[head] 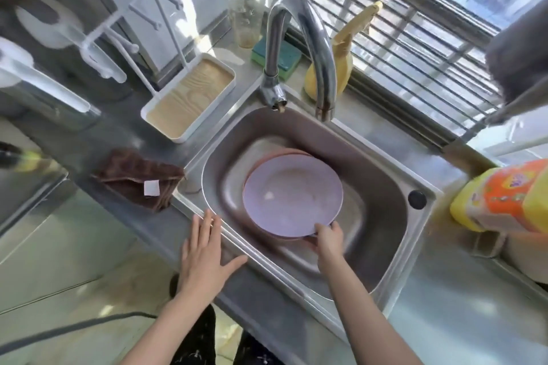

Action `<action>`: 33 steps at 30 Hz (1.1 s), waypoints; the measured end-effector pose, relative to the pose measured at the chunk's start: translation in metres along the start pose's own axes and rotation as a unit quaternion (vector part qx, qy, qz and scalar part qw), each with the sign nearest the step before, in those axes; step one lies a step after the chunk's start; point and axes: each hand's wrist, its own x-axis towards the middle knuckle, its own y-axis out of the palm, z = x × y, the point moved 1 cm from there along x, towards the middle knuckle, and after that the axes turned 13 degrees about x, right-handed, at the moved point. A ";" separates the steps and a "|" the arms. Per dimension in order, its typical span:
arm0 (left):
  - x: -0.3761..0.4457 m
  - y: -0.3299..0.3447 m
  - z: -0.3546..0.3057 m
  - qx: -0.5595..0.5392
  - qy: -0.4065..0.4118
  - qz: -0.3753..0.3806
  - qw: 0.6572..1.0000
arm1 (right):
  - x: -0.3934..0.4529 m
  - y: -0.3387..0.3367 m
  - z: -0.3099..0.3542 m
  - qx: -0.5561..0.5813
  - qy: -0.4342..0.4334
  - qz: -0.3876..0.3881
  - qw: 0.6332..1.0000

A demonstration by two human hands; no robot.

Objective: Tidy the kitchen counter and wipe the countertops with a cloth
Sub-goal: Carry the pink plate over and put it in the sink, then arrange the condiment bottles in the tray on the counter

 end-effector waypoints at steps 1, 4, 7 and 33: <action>0.000 0.000 0.000 -0.002 -0.004 0.004 1.000 | 0.007 0.001 -0.004 -0.001 0.004 0.005 1.000; -0.001 -0.002 -0.002 -0.015 -0.005 0.005 1.000 | 0.017 0.001 -0.011 0.000 0.028 0.017 0.999; -0.002 -0.003 -0.002 -0.026 -0.005 0.001 1.000 | 0.023 -0.002 -0.016 -0.024 0.066 0.023 0.997; -0.064 -0.066 0.190 -0.349 -0.234 -0.241 0.875 | -0.185 0.198 -0.026 -0.427 -0.354 0.434 0.711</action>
